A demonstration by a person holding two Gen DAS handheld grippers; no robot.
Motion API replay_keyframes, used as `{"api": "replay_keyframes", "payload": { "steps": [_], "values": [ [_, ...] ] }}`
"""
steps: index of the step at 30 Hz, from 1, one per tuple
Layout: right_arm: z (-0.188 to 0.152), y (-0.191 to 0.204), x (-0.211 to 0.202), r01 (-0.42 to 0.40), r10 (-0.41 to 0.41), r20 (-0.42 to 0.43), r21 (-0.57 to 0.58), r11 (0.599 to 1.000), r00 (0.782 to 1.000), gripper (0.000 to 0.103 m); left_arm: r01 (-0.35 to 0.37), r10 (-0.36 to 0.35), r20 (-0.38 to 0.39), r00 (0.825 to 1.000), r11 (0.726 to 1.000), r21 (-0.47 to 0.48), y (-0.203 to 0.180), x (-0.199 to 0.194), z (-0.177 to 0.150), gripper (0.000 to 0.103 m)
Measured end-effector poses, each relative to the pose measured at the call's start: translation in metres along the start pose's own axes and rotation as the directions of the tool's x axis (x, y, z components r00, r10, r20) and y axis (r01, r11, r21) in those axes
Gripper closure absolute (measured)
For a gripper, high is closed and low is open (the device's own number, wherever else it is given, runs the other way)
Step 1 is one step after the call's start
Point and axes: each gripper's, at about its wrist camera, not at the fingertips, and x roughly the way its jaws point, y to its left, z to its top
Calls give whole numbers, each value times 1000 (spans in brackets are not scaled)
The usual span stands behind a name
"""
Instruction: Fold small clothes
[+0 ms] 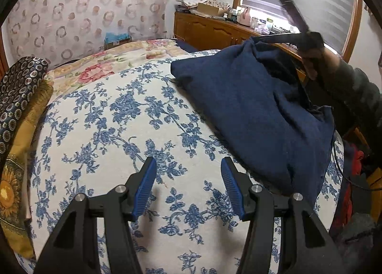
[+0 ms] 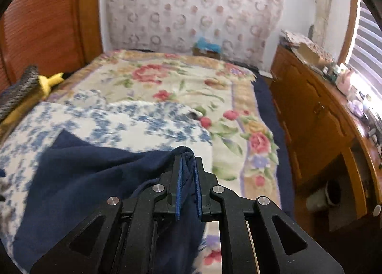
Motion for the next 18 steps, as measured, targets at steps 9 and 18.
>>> {"api": "replay_keyframes", "payload": {
  "steps": [9,18],
  "values": [
    [-29,-10,-45,17,-19,29,71,997,999,70,31,-31,-13,999,999,37,-24,8,0,48],
    [-109,16,-125,-88,89,-4,89,992,996,68,62,-62,-4,998,996,67,-51,3,-1,48]
  ]
}}
